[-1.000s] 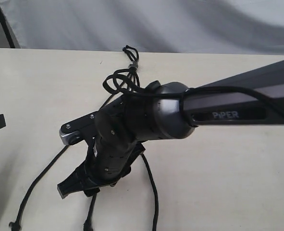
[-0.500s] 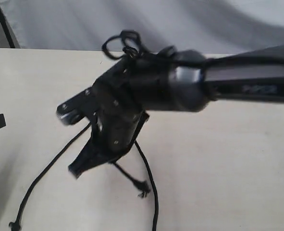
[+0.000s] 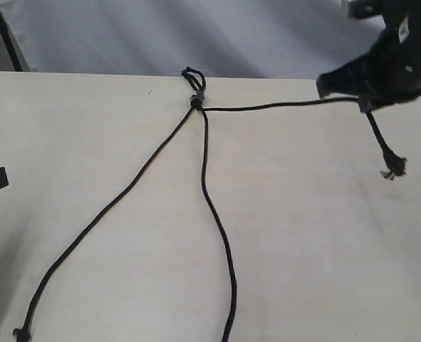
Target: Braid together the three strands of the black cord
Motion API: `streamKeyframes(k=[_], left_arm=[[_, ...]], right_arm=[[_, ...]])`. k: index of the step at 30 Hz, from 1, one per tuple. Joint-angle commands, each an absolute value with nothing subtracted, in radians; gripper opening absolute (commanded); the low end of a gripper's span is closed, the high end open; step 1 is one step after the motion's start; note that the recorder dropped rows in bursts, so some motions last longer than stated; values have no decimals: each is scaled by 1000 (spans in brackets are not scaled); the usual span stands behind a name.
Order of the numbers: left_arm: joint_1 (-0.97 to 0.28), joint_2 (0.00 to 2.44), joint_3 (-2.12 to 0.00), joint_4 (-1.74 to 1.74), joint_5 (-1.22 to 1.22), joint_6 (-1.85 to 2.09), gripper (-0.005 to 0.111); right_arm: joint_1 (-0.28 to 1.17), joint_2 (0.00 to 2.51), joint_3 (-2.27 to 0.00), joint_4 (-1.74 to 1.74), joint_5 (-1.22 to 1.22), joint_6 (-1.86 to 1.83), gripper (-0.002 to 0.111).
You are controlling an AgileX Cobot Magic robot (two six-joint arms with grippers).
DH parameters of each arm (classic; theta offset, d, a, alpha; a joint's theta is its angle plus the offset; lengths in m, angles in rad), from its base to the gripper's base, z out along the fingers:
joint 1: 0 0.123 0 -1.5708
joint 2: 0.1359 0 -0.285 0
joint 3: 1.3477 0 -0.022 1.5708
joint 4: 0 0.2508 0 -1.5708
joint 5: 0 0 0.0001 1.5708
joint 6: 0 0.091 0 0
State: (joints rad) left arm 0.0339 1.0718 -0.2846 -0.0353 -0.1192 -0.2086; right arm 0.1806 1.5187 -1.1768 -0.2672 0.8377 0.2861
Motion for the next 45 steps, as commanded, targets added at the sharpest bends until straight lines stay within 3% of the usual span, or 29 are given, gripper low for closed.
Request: streamKeyframes(k=[1, 7, 15, 16, 18, 19, 21, 24, 29, 32, 34, 39, 45], left_arm=[[37, 1074, -290, -35, -128, -216, 0], [37, 1074, -290, -35, -128, -218, 0], [37, 1074, -290, -35, -120, -218, 0], [37, 1074, -290, -35, -120, -218, 0], [37, 1074, -290, -30, -120, -218, 0], [37, 1074, -290, -30, -120, -216, 0], [37, 1074, -290, -30, -120, -214, 0], [37, 1074, -290, -30, -120, -210, 0], [22, 1074, -305, 0, -103, -212, 0], [-59, 1076, -368, 0, 0, -212, 2], [-151, 1094, -431, -8, 80, -212, 11], [-403, 1211, -616, -57, 192, -214, 52], [-643, 1454, -817, -61, 199, -221, 55]], right_arm=[[72, 1546, -1013, -270, 704, 351, -1], [15, 1634, -815, -263, 468, 381, -1], [15, 1707, -801, -233, 403, 381, 2], [15, 1710, -801, -233, 402, 381, 7], [15, 1718, -801, -235, 391, 375, 27], [17, 1718, -801, -237, 391, 369, 44], [17, 1711, -801, -237, 391, 364, 58], [17, 1661, -801, -237, 391, 313, 70], [17, 1493, -801, -237, 388, 307, 71], [17, 1346, -801, -237, 355, 307, 71], [17, 1255, -801, -237, 313, 307, 71], [17, 1105, -801, -237, 261, 290, 71], [17, 1075, -801, -237, 287, 273, 71]])
